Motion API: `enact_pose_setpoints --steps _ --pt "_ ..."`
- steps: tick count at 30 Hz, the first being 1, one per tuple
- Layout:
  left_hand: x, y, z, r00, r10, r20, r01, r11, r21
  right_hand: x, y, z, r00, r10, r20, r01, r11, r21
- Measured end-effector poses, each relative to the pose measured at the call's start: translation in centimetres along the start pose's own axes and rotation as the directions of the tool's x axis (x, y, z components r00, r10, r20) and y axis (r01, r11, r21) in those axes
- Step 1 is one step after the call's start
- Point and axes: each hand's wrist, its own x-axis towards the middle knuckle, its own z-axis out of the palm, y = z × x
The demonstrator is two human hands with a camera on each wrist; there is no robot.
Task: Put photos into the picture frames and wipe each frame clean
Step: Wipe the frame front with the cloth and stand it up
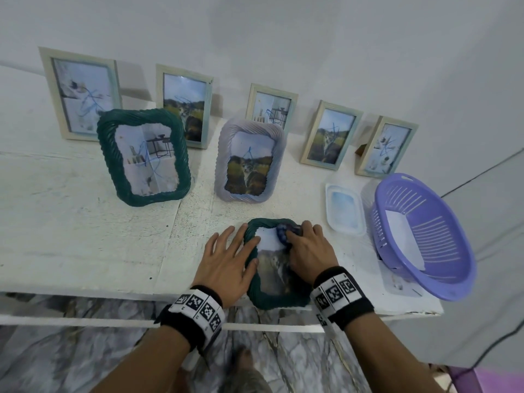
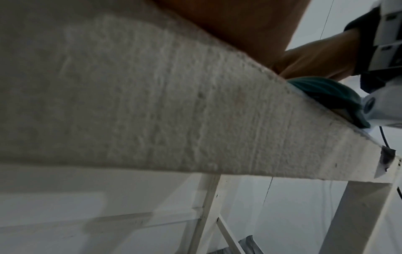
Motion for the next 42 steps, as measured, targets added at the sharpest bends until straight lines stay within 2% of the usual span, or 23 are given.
enact_pose_setpoints --steps 2,6,10,12,14,16,19,22,27,35,42 --pt "0.0 0.1 0.1 1.000 -0.007 -0.006 0.007 1.000 -0.008 -0.9 -0.1 0.3 0.999 -0.031 0.018 0.030 0.999 0.044" --pt "-0.1 0.1 0.3 1.000 -0.011 -0.022 0.011 1.000 -0.005 -4.3 0.3 1.1 0.982 -0.182 0.051 0.176 0.979 0.106" --pt "0.0 0.1 0.3 1.000 -0.001 -0.031 0.002 1.000 0.007 -1.2 1.5 0.1 0.989 -0.145 0.038 0.144 0.989 0.021" --pt "-0.1 0.2 0.3 1.000 -0.004 -0.021 0.004 1.000 0.011 0.4 1.8 -0.2 0.994 -0.110 -0.001 0.110 0.994 0.008" --pt "0.0 0.3 0.2 1.000 -0.014 -0.018 0.015 1.000 0.013 0.6 1.7 -0.1 0.992 -0.124 0.012 0.124 0.992 0.018" --pt "0.0 0.3 0.1 1.000 -0.023 -0.005 0.023 1.000 0.017 -0.7 1.8 0.4 0.987 -0.160 0.030 0.158 0.986 0.048" --pt "0.1 0.4 -0.1 0.999 -0.033 0.011 0.033 0.999 0.022 -4.0 2.1 1.2 0.963 -0.271 -0.008 0.270 0.957 0.110" --pt "0.1 0.4 -0.2 0.999 -0.031 0.029 0.030 0.999 0.027 -5.0 2.7 1.2 0.943 -0.331 0.047 0.325 0.941 0.094" --pt "0.1 0.3 -0.3 0.999 -0.025 0.027 0.024 0.999 0.026 -0.4 3.2 0.2 0.982 -0.188 -0.008 0.188 0.981 0.051" --pt "0.0 0.2 -0.2 0.999 -0.038 0.028 0.038 0.999 0.019 -6.9 2.9 1.8 0.953 -0.303 -0.006 0.301 0.944 0.133" --pt "0.0 0.1 -0.3 0.999 -0.038 0.032 0.038 0.999 0.022 -1.9 3.2 0.9 0.979 -0.203 -0.010 0.202 0.966 0.159"
